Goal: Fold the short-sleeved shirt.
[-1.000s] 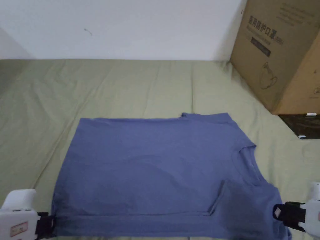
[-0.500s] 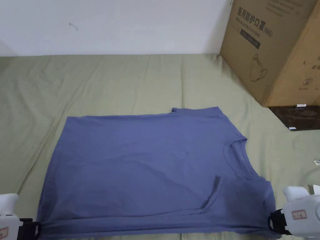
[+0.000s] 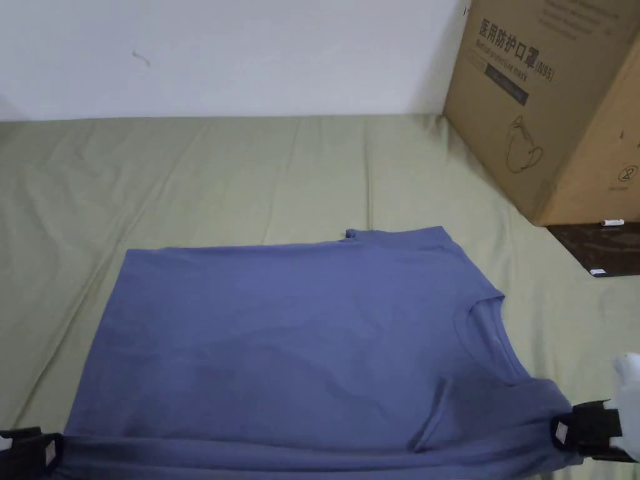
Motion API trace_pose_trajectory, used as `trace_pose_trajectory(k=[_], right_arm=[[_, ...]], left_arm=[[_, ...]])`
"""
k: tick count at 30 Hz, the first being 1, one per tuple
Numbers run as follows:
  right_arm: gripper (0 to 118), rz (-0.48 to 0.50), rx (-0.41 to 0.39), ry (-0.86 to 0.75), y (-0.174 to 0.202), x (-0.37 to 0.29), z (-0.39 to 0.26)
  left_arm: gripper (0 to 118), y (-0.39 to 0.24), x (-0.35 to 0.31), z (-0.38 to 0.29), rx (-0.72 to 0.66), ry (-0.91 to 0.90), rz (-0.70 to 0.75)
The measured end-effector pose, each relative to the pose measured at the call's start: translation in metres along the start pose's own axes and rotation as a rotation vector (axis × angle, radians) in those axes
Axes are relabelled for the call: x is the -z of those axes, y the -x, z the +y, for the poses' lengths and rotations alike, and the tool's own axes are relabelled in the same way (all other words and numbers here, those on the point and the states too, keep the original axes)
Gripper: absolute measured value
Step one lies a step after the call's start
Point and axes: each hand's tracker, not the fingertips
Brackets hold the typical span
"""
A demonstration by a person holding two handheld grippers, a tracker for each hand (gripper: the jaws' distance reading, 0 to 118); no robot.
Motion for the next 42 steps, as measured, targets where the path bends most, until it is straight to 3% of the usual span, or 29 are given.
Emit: trace_pose_trajectory(k=[6, 14, 15, 16, 17, 18, 19, 20, 21, 22, 27, 29, 30, 31, 32, 33, 35, 38, 39, 40, 41, 42], right_arm=[[2, 0.007, -0.017, -0.053, 0.023, 0.02, 0.104], [3, -0.022, 0.08, -0.018, 0.027, 0.135, 0.193], [7, -0.035, 0.097, -0.021, 0.025, 0.141, 0.192], [20, -0.052, 0.116, -0.031, 0.027, 0.146, 0.192], [56, -0.058, 0.124, -0.049, 0.028, 0.147, 0.188], [76, -0.074, 0.118, -0.074, 0.03, 0.146, 0.184], [86, -0.09, 0.103, -0.093, 0.028, 0.142, 0.178], [86, -0.093, 0.085, -0.116, 0.028, 0.136, 0.169], [105, -0.093, 0.057, -0.139, 0.03, 0.129, 0.161], [112, -0.077, 0.035, -0.166, 0.031, 0.118, 0.15], [112, -0.003, 0.004, -0.223, 0.031, 0.067, 0.089], [108, 0.041, -0.005, -0.238, 0.032, 0.049, 0.064], [95, 0.063, -0.006, -0.266, 0.032, 0.041, 0.053], [65, 0.074, 0.007, -0.303, 0.034, 0.034, 0.043], [0, 0.058, 0.01, -0.306, 0.035, 0.03, 0.036], [0, 0.058, 0.011, -0.285, 0.036, 0.029, 0.033], [0, 0.09, 0.056, -0.275, 0.032, 0.032, 0.022], [0, 0.086, 0.055, -0.262, 0.03, 0.038, 0.013], [0, 0.084, 0.054, -0.251, 0.032, 0.038, 0.017], [0, 0.088, 0.063, -0.241, 0.03, 0.04, 0.016], [0, 0.095, 0.074, -0.236, 0.028, 0.042, 0.015], [0, 0.101, 0.084, -0.232, 0.026, 0.043, 0.015]], left_arm=[[6, 0.005, 0.055, 0.093, 0.061, -0.047, 0.048], [10, 0.013, 0.154, 0.156, 0.031, -0.035, 0.055], [20, 0.012, 0.16, 0.157, 0.037, -0.027, 0.064], [41, 0.011, 0.164, 0.156, 0.035, -0.026, 0.071], [81, 0.011, 0.163, 0.153, 0.03, -0.028, 0.074], [91, 0.012, 0.162, 0.15, 0.022, -0.032, 0.074], [98, 0.013, 0.158, 0.146, 0.01, -0.036, 0.067], [98, 0.013, 0.152, 0.138, 0.002, -0.044, 0.042], [110, 0.012, 0.144, 0.132, 0.009, -0.071, 0.031], [110, 0.011, 0.134, 0.126, 0.025, -0.081, 0.04], [109, 0.006, 0.082, 0.074, 0.035, -0.162, 0.004], [104, 0.004, 0.06, 0.051, -0.008, -0.176, -0.027], [89, 0.006, 0.053, 0.044, -0.021, -0.172, -0.029], [61, 0.003, 0.045, 0.036, -0.036, -0.174, -0.009], [11, 0.002, 0.04, 0.029, -0.047, -0.173, 0.026], [1, 0.001, 0.037, 0.024, -0.054, -0.159, 0.053], [1, 0.003, 0.038, 0.019, -0.076, -0.123, 0.029], [1, 0.019, 0.057, 0.024, -0.109, -0.094, 0.053], [10, 0.023, 0.064, 0.027, -0.121, -0.084, 0.063], [35, 0.029, 0.073, 0.03, -0.142, -0.083, 0.064], [93, 0.032, 0.083, 0.033, -0.155, -0.078, 0.077], [118, 0.039, 0.094, 0.039, -0.169, -0.053, 0.104]])
